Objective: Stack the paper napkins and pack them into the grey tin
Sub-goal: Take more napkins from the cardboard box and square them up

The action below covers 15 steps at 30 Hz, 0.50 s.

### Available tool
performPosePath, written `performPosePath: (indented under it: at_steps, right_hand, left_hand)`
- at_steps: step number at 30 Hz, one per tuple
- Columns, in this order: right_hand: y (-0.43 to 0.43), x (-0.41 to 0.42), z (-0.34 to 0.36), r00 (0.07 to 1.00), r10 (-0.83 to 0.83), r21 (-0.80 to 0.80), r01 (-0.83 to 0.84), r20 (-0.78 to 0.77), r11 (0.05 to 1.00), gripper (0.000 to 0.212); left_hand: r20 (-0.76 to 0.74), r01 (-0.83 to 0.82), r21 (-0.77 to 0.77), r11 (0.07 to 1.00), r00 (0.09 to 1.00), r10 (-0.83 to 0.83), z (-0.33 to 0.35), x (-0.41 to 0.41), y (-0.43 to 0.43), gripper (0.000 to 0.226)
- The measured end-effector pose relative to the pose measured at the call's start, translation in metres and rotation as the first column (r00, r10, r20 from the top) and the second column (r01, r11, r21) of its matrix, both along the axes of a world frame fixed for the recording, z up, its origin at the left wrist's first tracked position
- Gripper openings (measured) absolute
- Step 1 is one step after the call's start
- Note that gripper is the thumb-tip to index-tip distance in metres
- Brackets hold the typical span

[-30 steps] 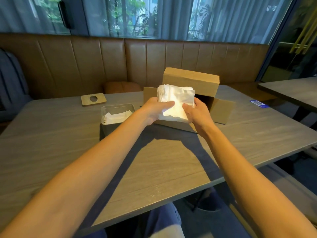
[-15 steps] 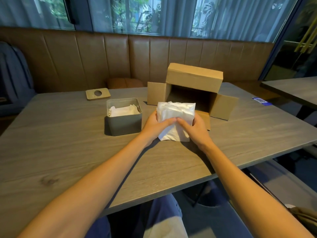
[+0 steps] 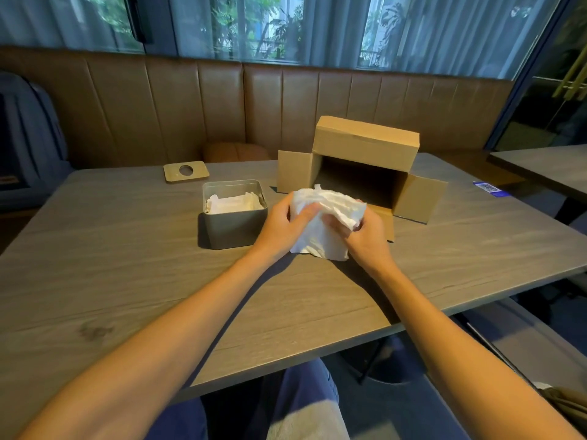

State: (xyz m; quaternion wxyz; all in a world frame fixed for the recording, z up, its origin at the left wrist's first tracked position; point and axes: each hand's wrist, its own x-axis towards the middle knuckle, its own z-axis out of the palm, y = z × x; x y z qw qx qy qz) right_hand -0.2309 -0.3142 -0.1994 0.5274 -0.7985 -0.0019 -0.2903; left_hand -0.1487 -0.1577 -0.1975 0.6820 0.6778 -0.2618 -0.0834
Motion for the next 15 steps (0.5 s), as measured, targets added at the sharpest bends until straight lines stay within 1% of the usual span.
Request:
performPosePath:
  at_steps: [1,3,5,7,8,9,11,12,15]
  right_hand:
    - [-0.003,0.001,0.0,0.999,-0.003,-0.043,0.002,-0.032,0.999,0.039]
    - [-0.007,0.001,-0.002,0.994,-0.004,-0.096,-0.007,-0.111,0.995,0.03]
    - [-0.006,0.0,-0.001,0.993,0.012,-0.051,-0.019,-0.12,0.999,0.023]
    - [-0.002,0.001,0.005,0.996,0.028,0.054,-0.023,-0.087,0.998,0.018]
    - [0.0,0.002,0.008,0.997,0.021,0.126,-0.011,-0.079,0.992,0.013]
    - [0.002,0.003,0.01,0.997,0.016,0.209,0.002,-0.08,0.978,0.012]
    - [0.004,0.007,0.011,0.995,0.049,0.348,-0.016,-0.087,0.938,0.021]
    - [0.004,0.008,0.011,0.992,0.079,0.393,-0.035,-0.096,0.919,0.026]
    - [0.002,0.009,0.016,0.983,0.129,0.475,-0.052,-0.132,0.879,0.033]
  left_hand:
    - [0.026,0.001,0.03,1.0,1.0,-0.002,0.0,0.0,0.002,0.039]
    - [0.057,0.024,0.101,0.995,0.998,-0.03,-0.005,0.0,0.006,0.034]
    - [0.032,0.042,0.117,0.992,0.998,-0.046,-0.005,0.0,0.009,0.026]
    - [-0.013,0.042,0.069,0.997,0.999,-0.041,0.001,0.0,0.009,0.027]
    - [-0.055,0.053,0.036,0.998,0.997,-0.051,0.004,0.0,0.009,0.032]
    - [-0.127,0.078,0.0,0.997,0.989,-0.077,0.007,0.001,0.009,0.038]
    - [-0.288,0.114,-0.086,0.99,0.948,-0.134,0.013,0.001,0.008,0.043]
    - [-0.335,0.1,-0.11,0.989,0.933,-0.132,0.015,0.002,0.008,0.043]
    - [-0.346,0.054,-0.048,0.997,0.936,-0.068,0.022,0.009,0.012,0.042]
